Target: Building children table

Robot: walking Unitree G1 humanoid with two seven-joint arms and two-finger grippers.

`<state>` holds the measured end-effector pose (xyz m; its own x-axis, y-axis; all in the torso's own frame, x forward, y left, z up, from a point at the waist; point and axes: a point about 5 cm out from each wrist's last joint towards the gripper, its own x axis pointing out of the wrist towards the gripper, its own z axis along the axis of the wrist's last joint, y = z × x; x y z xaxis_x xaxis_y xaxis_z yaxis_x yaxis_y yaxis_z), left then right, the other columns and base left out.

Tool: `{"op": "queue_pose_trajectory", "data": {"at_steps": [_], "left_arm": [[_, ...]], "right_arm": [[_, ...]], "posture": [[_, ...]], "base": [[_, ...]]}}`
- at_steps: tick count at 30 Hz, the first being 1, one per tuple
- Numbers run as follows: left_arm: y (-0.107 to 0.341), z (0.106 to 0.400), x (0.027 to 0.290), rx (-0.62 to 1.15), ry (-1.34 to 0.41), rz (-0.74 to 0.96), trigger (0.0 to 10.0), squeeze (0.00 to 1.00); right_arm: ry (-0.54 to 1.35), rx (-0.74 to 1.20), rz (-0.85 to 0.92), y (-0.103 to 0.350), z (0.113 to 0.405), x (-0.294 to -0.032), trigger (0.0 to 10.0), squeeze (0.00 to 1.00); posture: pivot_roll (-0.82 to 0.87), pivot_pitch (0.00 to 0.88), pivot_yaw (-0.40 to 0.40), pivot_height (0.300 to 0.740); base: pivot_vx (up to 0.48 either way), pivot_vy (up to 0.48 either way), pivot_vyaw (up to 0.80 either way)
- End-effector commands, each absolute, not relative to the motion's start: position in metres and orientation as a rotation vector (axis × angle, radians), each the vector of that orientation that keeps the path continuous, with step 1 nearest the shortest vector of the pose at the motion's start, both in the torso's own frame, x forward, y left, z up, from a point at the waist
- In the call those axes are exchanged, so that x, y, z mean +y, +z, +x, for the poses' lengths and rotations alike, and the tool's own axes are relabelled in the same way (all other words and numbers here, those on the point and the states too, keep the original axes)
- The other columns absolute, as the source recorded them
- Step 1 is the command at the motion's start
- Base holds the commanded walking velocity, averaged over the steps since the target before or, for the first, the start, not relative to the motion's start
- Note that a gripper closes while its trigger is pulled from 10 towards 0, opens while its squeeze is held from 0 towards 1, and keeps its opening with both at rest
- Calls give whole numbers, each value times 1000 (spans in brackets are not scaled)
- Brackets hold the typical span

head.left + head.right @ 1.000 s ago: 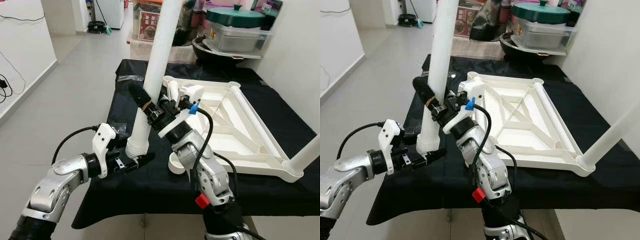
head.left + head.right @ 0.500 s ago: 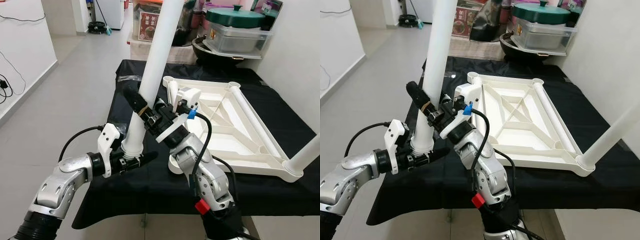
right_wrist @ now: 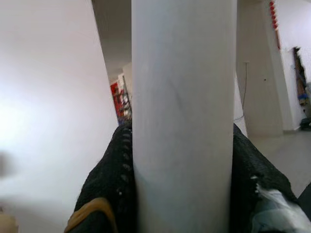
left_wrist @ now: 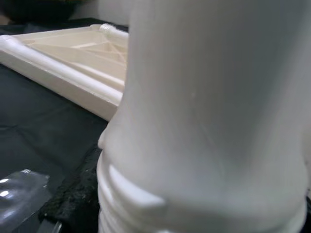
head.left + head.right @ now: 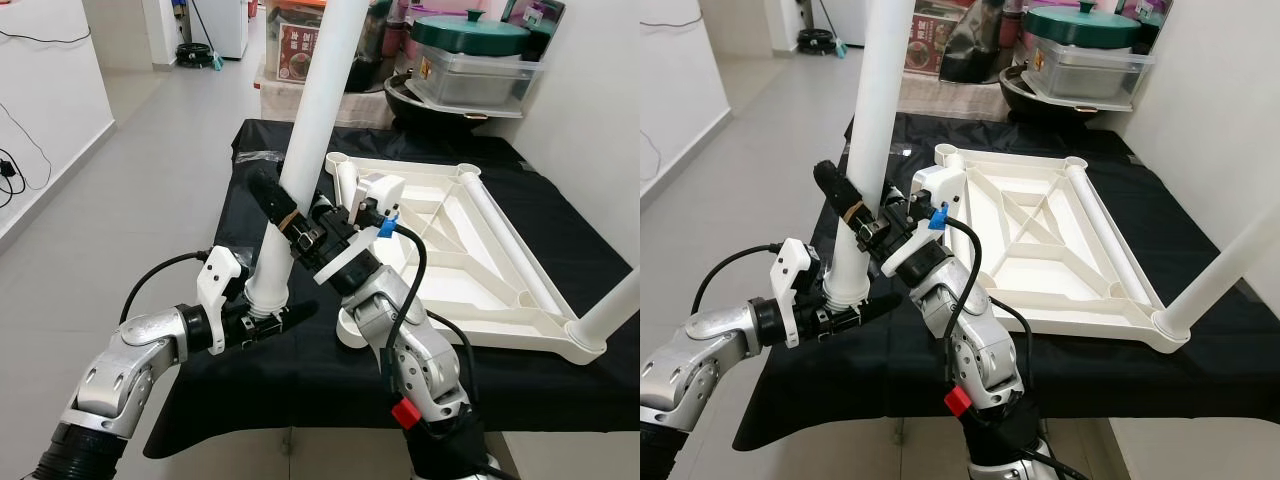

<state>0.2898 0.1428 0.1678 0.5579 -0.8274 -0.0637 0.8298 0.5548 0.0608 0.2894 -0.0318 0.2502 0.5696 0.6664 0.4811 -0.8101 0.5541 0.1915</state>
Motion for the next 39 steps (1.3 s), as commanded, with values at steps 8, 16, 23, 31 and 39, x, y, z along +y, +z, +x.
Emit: {"op": "queue_pose_trajectory", "data": {"at_steps": [8,16,23,31,39], "left_arm": [[159,279,152,56,-1012,219,10000,0],[155,275,157,73,-1008,231,10000,0],[154,273,159,82,-1012,246,10000,0],[152,272,161,94,-1016,265,10000,0],[149,269,162,101,-1018,265,10000,0]], "right_arm": [[993,-210,408,238,294,-31,10000,0],[990,-192,427,242,299,-37,10000,1000],[993,-177,442,242,297,-36,10000,1000],[987,-151,476,248,299,-32,10000,0],[976,-169,554,251,300,-33,0,0]], "posture": [[56,0,-97,740],[57,0,-100,740],[60,0,-99,740],[60,0,-100,740],[66,0,-104,740]], "base": [[0,0,0],[0,0,0],[0,0,0],[0,0,0],[0,0,0]]}}
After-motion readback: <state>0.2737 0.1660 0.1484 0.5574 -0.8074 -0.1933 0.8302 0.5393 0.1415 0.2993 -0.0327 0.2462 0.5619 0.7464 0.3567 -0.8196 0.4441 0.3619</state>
